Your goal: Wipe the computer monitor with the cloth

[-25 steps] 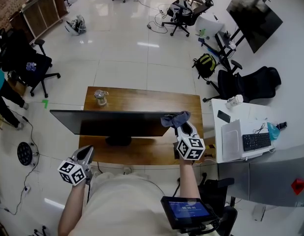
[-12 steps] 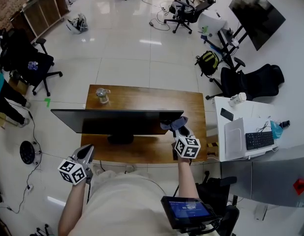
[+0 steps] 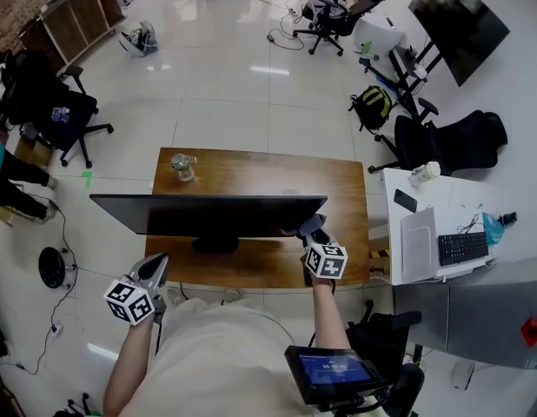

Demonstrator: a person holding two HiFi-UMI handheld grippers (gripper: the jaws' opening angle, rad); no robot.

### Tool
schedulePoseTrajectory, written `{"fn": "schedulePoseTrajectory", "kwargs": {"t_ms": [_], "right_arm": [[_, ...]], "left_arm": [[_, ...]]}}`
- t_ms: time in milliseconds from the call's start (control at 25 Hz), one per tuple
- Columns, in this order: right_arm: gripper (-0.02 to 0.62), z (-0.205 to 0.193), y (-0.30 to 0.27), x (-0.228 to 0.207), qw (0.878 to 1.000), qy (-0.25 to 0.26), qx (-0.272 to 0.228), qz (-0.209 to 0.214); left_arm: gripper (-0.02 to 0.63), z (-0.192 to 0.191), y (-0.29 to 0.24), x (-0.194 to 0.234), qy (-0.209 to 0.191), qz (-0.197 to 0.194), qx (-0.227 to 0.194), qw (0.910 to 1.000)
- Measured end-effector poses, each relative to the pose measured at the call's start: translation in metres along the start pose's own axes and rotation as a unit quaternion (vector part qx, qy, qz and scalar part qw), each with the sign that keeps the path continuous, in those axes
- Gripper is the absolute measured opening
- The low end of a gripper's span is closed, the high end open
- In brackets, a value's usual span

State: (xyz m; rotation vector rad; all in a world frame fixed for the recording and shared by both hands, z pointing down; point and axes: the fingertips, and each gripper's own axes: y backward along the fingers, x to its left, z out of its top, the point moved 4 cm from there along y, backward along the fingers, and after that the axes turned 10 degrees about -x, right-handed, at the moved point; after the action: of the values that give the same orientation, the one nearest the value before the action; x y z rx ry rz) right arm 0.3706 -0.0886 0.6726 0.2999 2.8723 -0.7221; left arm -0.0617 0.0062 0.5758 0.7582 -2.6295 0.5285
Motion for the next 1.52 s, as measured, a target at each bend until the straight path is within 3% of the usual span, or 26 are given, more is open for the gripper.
{"fn": "schedulePoseTrajectory", "kwargs": {"t_ms": [1040, 1520], "right_arm": [[0.098, -0.103, -0.041, -0.022, 0.992, -0.008, 0.122, -0.005], [0.098, -0.153, -0.057, -0.034, 0.983, -0.036, 0.173, -0.041]], "left_arm": [[-0.008, 0.003, -0.004, 0.02, 0.008, 0.017, 0.015, 0.9997], [-0.008, -0.003, 0.01, 0.039, 0.018, 0.039, 0.016, 0.999]]}}
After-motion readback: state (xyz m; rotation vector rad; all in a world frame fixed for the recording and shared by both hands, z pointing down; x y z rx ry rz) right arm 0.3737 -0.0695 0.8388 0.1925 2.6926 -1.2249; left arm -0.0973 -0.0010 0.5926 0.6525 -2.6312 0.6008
